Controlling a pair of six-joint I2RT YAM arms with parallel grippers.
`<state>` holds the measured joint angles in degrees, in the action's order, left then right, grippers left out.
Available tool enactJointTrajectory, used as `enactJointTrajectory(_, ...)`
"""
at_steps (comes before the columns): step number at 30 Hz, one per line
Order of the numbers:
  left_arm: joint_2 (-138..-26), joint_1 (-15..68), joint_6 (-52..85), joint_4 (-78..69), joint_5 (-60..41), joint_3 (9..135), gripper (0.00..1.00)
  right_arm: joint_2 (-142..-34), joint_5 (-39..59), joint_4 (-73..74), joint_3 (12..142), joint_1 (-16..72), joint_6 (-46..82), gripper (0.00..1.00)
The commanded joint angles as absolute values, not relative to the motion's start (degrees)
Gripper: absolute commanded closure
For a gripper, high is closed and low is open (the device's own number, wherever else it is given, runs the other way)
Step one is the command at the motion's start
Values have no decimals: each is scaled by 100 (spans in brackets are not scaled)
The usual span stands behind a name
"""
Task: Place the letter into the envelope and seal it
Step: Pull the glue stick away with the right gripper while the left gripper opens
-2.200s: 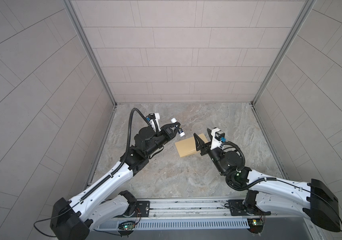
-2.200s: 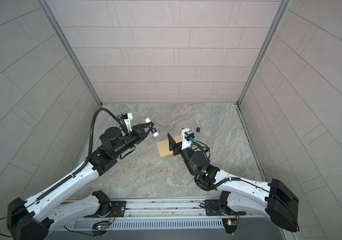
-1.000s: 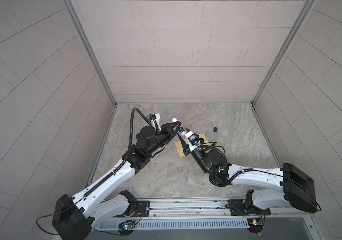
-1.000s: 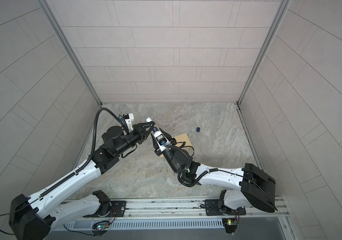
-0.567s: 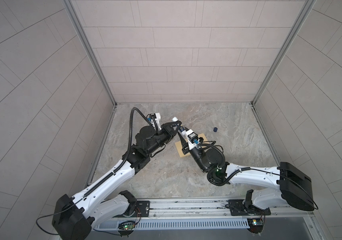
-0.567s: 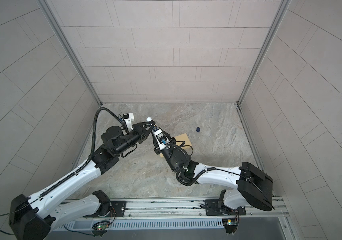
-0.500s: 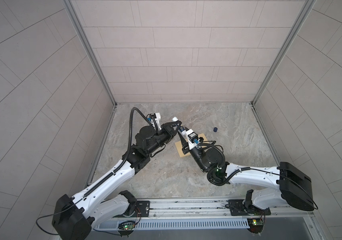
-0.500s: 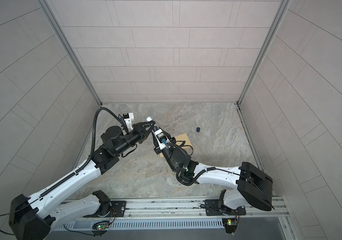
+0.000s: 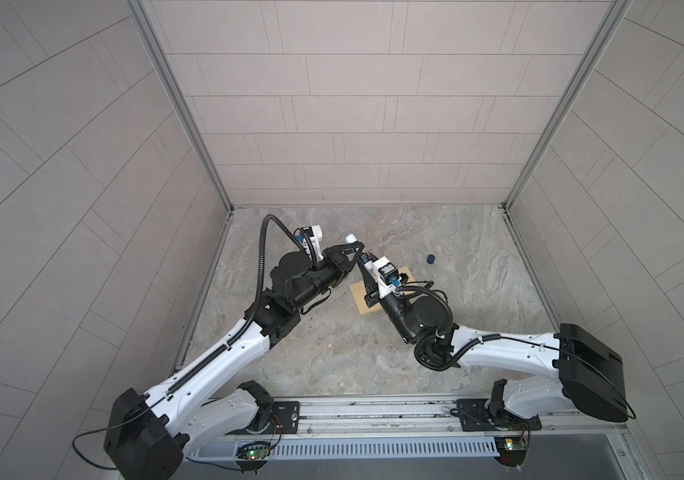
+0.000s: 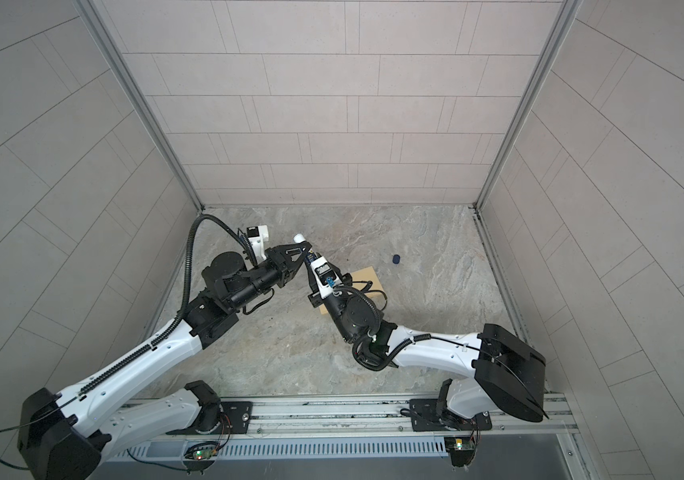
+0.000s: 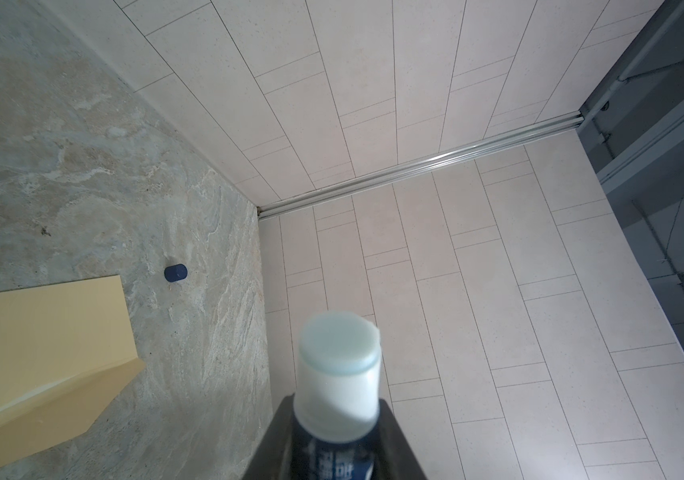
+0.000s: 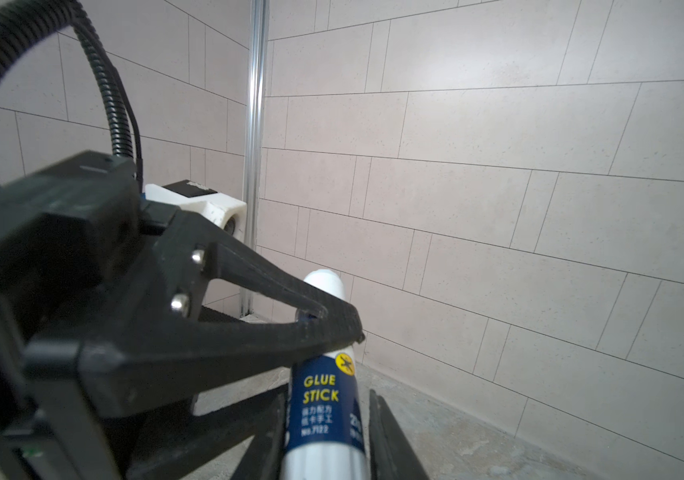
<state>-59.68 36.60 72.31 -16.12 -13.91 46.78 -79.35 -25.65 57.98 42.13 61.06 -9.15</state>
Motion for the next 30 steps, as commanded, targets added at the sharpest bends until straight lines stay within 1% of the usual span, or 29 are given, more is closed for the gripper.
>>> enactJointTrajectory(1, -5871, 3623, 7251, -1924, -1483, 4689, 100, -7976, -2549, 5842, 4403, 6056, -771, 70)
enactJointTrajectory(8, -5882, 3628, 7269, -1959, -1516, 4658, 100, -8017, -2531, 5880, 4430, 6030, -706, 70)
enactJointTrajectory(12, -5914, 3622, 7286, -1982, -1543, 4650, 100, -8009, -2522, 5860, 4447, 6022, -694, 76)
enactJointTrajectory(15, -5925, 3624, 7279, -1995, -1549, 4632, 99, -7938, -2516, 5670, 4465, 6006, -725, 84)
enactJointTrajectory(17, -5932, 3626, 7271, -1996, -1548, 4617, 94, -7844, -2482, 5498, 4473, 5989, -729, 89)
enactJointTrajectory(18, -5929, 3621, 7252, -1996, -1546, 4608, 89, -7791, -2459, 5389, 4465, 5972, -728, 93)
enactJointTrajectory(21, -5926, 3622, 7103, -1955, -1526, 4598, 71, -7537, -2371, 4937, 4456, 5897, -688, 97)
enactJointTrajectory(23, -5910, 3622, 6921, -1839, -1502, 4605, 62, -7304, -2229, 4455, 4464, 5778, -558, 100)
enactJointTrajectory(25, -5880, 3623, 6635, -1611, -1461, 4647, 52, -6977, -1973, 3742, 4544, 5550, -273, 100)
enactJointTrajectory(27, -5845, 3624, 6274, -1273, -1391, 4723, 45, -6707, -1674, 2767, 4746, 5278, 4, 100)
enactJointTrajectory(30, -5765, 3625, 5727, -727, -1217, 4839, 40, -6425, -1238, 1152, 5203, 4828, 383, 100)
